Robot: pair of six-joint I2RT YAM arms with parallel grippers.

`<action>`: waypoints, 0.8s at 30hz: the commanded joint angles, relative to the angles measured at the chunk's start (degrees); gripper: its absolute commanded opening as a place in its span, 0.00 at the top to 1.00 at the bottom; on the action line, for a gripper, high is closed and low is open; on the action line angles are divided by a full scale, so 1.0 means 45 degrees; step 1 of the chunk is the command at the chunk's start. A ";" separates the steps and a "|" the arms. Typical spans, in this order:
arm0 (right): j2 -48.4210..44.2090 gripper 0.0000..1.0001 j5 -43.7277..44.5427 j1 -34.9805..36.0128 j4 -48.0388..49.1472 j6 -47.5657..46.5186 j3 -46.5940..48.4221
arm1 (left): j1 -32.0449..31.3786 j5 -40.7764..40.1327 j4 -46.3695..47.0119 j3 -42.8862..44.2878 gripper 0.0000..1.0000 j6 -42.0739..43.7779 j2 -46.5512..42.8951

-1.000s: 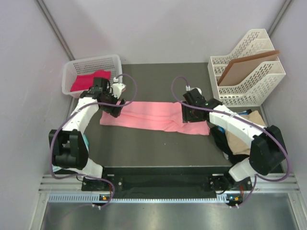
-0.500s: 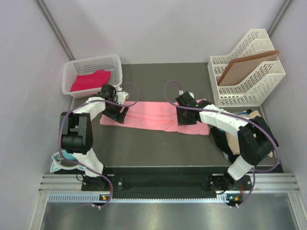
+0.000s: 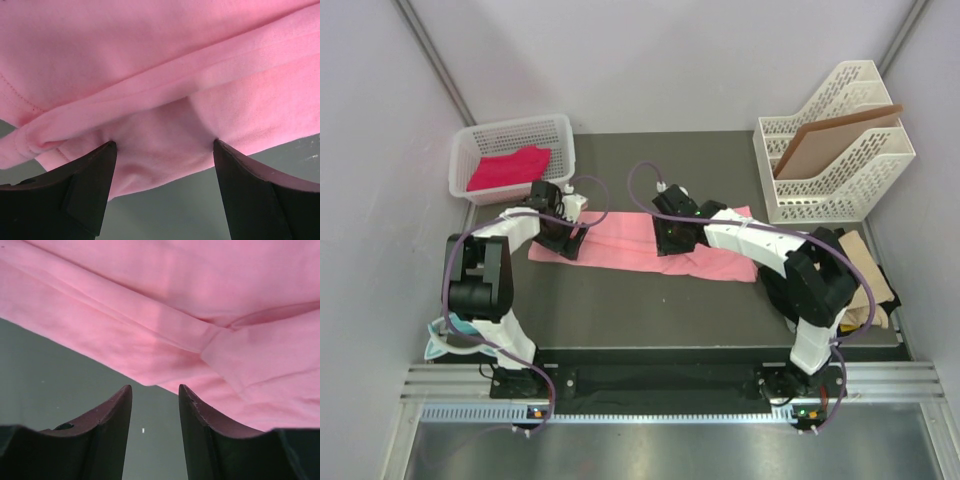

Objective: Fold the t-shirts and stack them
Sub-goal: Fold the other side of the tshirt into a rectangle

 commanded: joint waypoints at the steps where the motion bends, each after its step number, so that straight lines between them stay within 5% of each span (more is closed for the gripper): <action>1: 0.0615 0.57 -0.0005 0.0288 0.0033 0.0185 0.0940 | 0.0158 0.0106 0.0510 -0.0345 0.18 0.0132 -0.0305; 24: 0.1573 0.62 0.0503 0.0015 -0.0436 0.0147 0.1292 | 0.0608 0.0145 0.0628 -0.0912 0.18 0.0717 -0.0851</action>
